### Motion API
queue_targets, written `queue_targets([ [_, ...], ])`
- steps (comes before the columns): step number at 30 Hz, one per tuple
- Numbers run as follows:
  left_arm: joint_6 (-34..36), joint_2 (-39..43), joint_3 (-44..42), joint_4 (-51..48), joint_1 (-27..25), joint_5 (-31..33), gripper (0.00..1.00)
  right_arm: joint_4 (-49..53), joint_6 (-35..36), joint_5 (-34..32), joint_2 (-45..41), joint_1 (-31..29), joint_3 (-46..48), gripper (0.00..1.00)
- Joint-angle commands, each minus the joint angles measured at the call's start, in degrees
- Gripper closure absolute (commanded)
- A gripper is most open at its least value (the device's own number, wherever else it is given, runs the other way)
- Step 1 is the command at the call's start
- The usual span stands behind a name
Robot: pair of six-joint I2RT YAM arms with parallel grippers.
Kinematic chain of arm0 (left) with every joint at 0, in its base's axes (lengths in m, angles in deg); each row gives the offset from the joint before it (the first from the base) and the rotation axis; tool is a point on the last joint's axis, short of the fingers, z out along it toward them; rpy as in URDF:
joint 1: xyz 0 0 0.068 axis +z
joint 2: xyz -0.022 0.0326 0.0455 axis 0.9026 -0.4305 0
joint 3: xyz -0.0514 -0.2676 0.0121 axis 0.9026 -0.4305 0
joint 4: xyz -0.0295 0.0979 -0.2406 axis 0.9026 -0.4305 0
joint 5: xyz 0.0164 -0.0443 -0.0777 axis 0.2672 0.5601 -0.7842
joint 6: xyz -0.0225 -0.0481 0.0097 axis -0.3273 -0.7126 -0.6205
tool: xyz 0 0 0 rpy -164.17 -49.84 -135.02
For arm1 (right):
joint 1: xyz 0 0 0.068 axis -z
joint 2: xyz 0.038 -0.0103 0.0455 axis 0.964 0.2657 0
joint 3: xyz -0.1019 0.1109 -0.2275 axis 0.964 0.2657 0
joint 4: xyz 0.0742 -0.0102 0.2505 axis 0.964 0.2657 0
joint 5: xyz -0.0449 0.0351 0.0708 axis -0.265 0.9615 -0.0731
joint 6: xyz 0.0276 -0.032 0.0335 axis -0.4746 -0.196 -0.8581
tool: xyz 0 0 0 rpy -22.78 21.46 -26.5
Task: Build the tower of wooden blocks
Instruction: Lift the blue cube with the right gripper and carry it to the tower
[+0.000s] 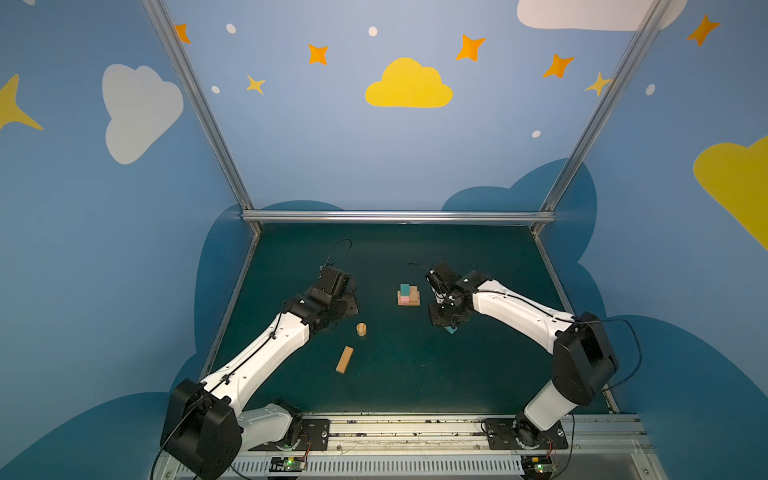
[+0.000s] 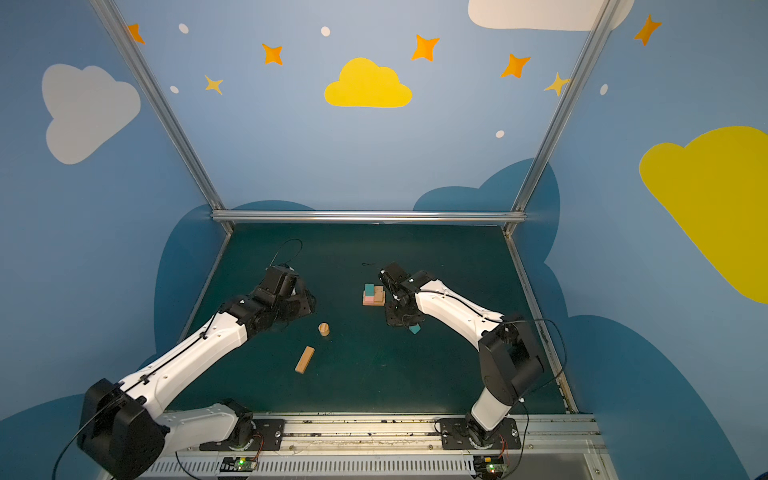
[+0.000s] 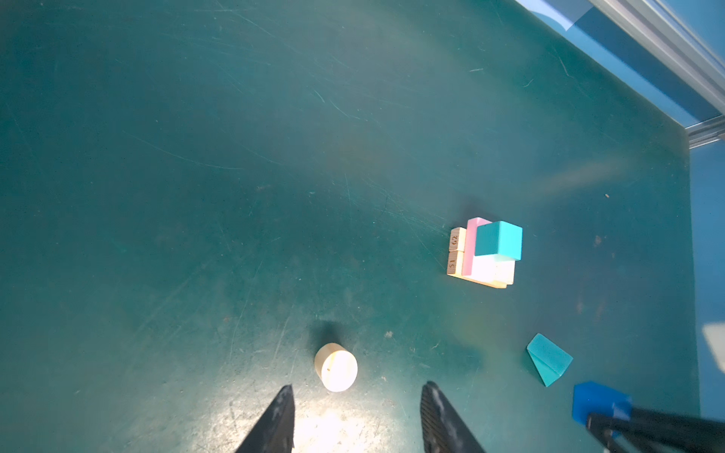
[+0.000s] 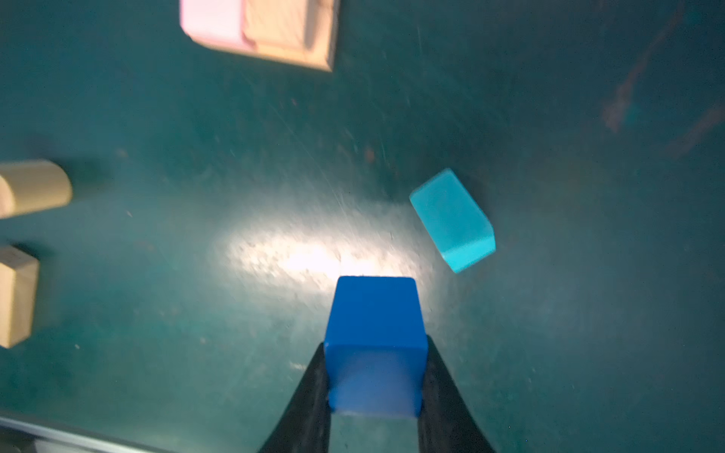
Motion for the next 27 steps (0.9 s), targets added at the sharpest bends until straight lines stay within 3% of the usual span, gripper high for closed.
queue_targets([
  [1, 1.66, -0.03, 0.29, -0.45, 0.32, 2.09, 0.48, 2.03, 0.71, -0.28, 3.79, 0.3, -4.8, 0.8],
  [13, 3.19, -2.78, 1.6, -0.69, 0.66, 3.36, 0.48, 1.64, 0.67, 1.3, 15.79, 2.97, -19.79, 0.81],
  [27, 3.93, -3.23, 2.01, -1.4, 0.8, 4.54, 0.49, 1.66, 0.47, 3.07, 23.38, 4.42, -27.7, 0.81],
])
